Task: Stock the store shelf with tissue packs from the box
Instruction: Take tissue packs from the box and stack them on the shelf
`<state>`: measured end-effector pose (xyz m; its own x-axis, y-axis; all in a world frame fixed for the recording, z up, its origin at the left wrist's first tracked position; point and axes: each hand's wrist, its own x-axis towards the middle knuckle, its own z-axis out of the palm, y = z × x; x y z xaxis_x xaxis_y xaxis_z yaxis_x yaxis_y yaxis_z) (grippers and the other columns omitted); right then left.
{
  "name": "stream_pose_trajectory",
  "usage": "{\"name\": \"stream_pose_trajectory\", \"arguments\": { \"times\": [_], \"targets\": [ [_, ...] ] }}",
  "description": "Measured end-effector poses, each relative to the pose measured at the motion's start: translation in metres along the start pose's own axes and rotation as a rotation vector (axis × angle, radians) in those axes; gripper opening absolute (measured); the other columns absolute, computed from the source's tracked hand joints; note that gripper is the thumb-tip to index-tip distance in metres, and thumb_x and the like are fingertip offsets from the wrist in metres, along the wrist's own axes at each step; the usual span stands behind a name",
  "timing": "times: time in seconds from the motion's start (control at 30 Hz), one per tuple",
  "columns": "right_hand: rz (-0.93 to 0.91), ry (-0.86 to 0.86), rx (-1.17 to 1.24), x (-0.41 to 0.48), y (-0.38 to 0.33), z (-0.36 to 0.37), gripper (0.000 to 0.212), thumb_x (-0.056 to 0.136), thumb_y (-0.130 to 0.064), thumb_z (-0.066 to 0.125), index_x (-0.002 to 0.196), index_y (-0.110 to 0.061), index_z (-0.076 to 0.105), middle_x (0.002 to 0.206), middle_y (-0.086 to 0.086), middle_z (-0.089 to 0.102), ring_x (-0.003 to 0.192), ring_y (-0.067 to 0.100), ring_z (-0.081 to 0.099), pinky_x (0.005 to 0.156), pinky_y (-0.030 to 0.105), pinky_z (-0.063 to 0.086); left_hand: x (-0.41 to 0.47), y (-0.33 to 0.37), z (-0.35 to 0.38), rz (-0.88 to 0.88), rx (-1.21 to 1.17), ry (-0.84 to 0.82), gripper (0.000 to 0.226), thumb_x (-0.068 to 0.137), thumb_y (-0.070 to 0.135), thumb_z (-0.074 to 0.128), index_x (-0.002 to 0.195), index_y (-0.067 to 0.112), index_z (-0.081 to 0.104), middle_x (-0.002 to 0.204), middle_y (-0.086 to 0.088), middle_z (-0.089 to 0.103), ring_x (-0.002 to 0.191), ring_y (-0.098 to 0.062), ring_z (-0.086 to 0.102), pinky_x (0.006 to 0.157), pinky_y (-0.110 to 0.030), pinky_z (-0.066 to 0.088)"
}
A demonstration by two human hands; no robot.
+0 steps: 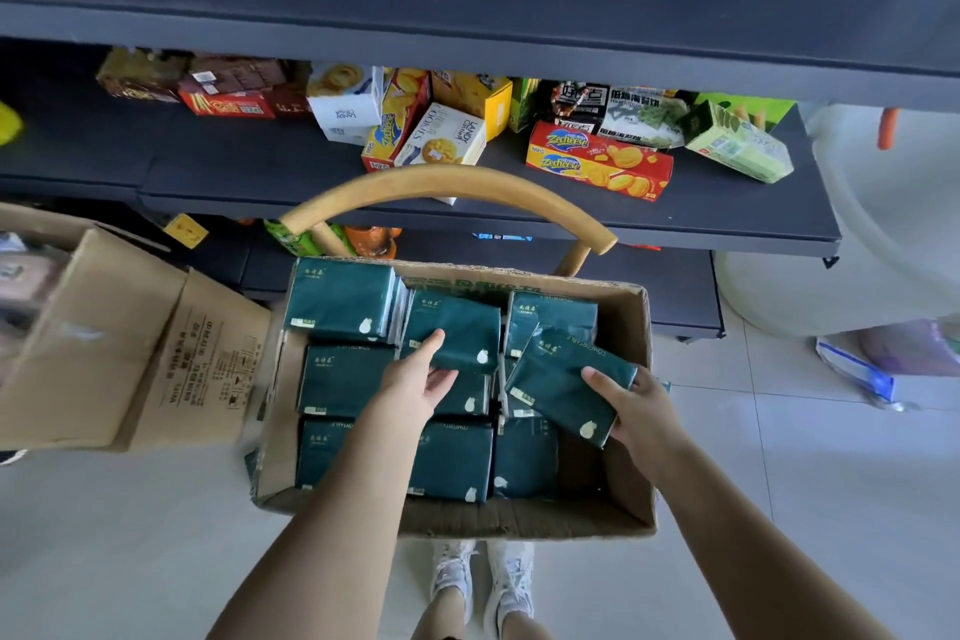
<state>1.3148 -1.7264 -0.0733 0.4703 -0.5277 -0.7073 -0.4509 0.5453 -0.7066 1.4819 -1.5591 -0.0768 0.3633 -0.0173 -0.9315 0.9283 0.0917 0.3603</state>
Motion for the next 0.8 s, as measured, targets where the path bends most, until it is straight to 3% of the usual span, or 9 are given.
{"name": "stream_pose_trajectory", "arguments": {
  "times": [0.13,0.27,0.37,0.43,0.57,0.67,0.8],
  "targets": [
    [-0.108,-0.046,-0.034,-0.022,-0.047,0.001,0.023,0.08,-0.013,0.072,0.101,-0.017,0.061,0.105,0.009,0.068,0.094,0.025,0.067,0.081,0.045,0.056,-0.055,0.015,-0.008,0.112,-0.092,-0.121,0.025,0.083,0.005,0.069,0.099,0.007,0.05,0.097,-0.015,0.05,0.105,-0.028,0.052,0.093,-0.039,0.05],
    [-0.256,-0.07,-0.068,-0.054,-0.107,0.008,0.039,0.077,-0.017,0.077,0.11,-0.009,0.058,0.104,0.009,0.069,0.089,0.024,0.069,0.067,0.033,0.058,-0.123,0.043,-0.017,0.408,-0.076,-0.266,0.041,0.084,-0.006,0.062,0.113,0.018,0.045,0.107,-0.011,0.058,0.094,-0.03,0.061,0.093,-0.043,0.05],
    [-0.379,-0.092,-0.145,-0.081,-0.156,0.015,0.039,0.072,-0.026,0.08,0.101,-0.011,0.059,0.101,0.009,0.069,0.09,0.026,0.068,0.079,0.044,0.057,-0.176,0.072,-0.022,0.581,-0.037,-0.378,0.035,0.085,-0.008,0.058,0.105,0.019,0.048,0.112,-0.009,0.06,0.096,-0.029,0.062,0.089,-0.041,0.05],
    [-0.449,-0.115,-0.17,-0.102,-0.188,0.022,0.031,0.074,-0.024,0.079,0.096,-0.014,0.06,0.099,0.008,0.07,0.089,0.026,0.069,0.081,0.048,0.056,-0.21,0.09,-0.026,0.668,-0.022,-0.422,0.033,0.085,-0.007,0.058,0.103,0.019,0.048,0.114,-0.009,0.06,0.098,-0.028,0.063,0.082,-0.038,0.052],
    [-0.649,-0.139,-0.203,-0.149,-0.247,0.039,0.037,0.077,-0.02,0.077,0.107,-0.008,0.059,0.104,0.008,0.069,0.09,0.023,0.068,0.066,0.03,0.054,-0.276,0.125,-0.035,0.804,-0.093,-0.539,0.02,0.092,0.009,0.056,0.11,0.015,0.05,0.113,-0.009,0.062,0.1,-0.03,0.064,0.084,-0.04,0.052],
    [-0.754,-0.16,-0.18,-0.182,-0.285,0.053,0.042,0.078,-0.022,0.077,0.113,-0.009,0.056,0.105,0.004,0.067,0.092,0.021,0.067,0.066,0.029,0.054,-0.314,0.151,-0.04,0.878,-0.144,-0.544,0.007,0.095,0.015,0.053,0.102,0.014,0.05,0.111,-0.01,0.062,0.096,-0.028,0.064,0.081,-0.04,0.052],
    [-0.861,-0.16,-0.179,-0.218,-0.328,0.071,0.045,0.077,-0.026,0.077,0.114,-0.011,0.056,0.104,0.002,0.067,0.088,0.017,0.067,0.068,0.03,0.055,-0.348,0.188,-0.05,0.994,-0.133,-0.563,0.007,0.095,0.012,0.053,0.1,0.014,0.048,0.111,-0.01,0.062,0.102,-0.025,0.062,0.093,-0.042,0.047]
  ]
}}
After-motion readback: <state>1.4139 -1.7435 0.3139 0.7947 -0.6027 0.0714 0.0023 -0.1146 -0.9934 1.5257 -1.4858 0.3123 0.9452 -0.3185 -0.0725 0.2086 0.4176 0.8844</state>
